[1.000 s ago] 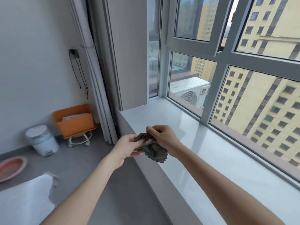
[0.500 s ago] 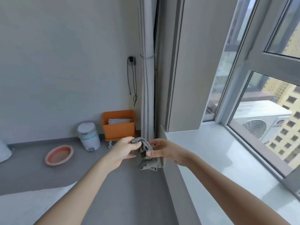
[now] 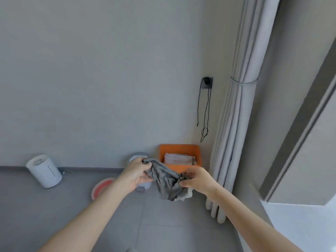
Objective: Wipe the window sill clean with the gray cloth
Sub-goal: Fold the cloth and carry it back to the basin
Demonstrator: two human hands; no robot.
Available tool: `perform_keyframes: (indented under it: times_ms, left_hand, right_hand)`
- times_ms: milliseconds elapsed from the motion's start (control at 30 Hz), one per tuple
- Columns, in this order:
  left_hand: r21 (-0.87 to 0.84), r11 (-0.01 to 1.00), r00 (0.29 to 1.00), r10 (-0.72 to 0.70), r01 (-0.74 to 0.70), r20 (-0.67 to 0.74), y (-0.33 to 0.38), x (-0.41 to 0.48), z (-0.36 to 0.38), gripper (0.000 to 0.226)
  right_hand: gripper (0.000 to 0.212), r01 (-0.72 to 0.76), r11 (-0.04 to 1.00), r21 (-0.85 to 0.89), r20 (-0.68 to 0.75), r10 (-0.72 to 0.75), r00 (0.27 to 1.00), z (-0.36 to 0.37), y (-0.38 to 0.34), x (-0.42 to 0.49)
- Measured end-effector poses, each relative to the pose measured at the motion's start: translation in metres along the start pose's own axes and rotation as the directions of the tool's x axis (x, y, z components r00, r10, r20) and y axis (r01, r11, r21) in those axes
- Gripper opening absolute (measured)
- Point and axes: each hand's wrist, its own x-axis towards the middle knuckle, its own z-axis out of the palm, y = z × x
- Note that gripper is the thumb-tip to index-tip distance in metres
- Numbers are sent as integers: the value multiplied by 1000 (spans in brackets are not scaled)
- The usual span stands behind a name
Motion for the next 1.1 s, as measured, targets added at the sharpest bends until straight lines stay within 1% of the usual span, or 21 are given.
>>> perform_keyframes:
  times_ms: [100,167,233,300,367,433,500,533,633,700,733,767,800,867,933,1000,1100]
  left_hand:
    - [-30,998,999,-50,49,-19,9,58,-37,14]
    - [-72,993,994,-96,93,-44,12,98,-61,13]
    - [-101,987,986,-136,126,-97,14,136,-82,10]
    - [-97,985,968,-157,141,-193,12,176,-99,11]
    - [-21,992,953,-124,123,-275,9,213,-114,17]
    - [50,993,948,-84,104,-308,8,248,-125,24]
    - [90,992,950,-61,93,-308,7,284,-136,26]
    - [118,988,952,-56,95,-301,6,300,-141,27]
    - [196,973,960,-69,125,-273,6,346,-156,33]
    - [278,951,962,-57,134,-268,0,373,-169,43]
    - [282,950,963,-60,136,-262,-4,385,-176,52]
    - [245,957,962,-92,157,-257,-11,394,-184,59]
    - [194,965,959,-125,177,-256,-18,403,-192,59]
    - [125,971,946,-162,204,-282,-32,420,-210,48]
    - [89,970,922,-185,228,-339,-45,439,-232,35]
    - [66,960,903,-232,273,-361,-62,461,-260,26]
    - [57,916,880,-362,397,-307,-98,493,-307,24]
  right_hand:
    - [13,-10,1000,-15,-15,9,1000,13,-12,64]
    - [7,-7,1000,-20,9,7,1000,20,-21,107]
    - [20,12,998,-56,38,-10,999,28,-32,153]
    - [29,48,988,-144,62,-39,997,38,-42,205]
    - [24,86,977,-195,96,-68,993,49,-54,259]
    - [26,136,962,-239,115,-111,987,59,-69,309]
    - [30,169,957,-238,150,-136,979,70,-87,360]
    - [28,169,960,-223,178,-131,975,75,-92,385]
    - [13,165,964,-210,274,-104,956,99,-102,454]
    - [12,184,958,-220,352,-98,931,120,-103,497]
    - [12,175,964,-202,383,-87,920,132,-105,514]
    - [10,143,976,-165,413,-64,908,144,-106,529]
    - [7,84,991,-105,444,-29,896,158,-105,543]
    - [10,-87,996,31,505,60,861,183,-103,568]
    - [15,-270,955,120,560,159,813,211,-96,594]
    - [17,-368,921,129,582,230,780,240,-90,616]
    - [16,-435,896,87,549,322,771,285,-77,644]
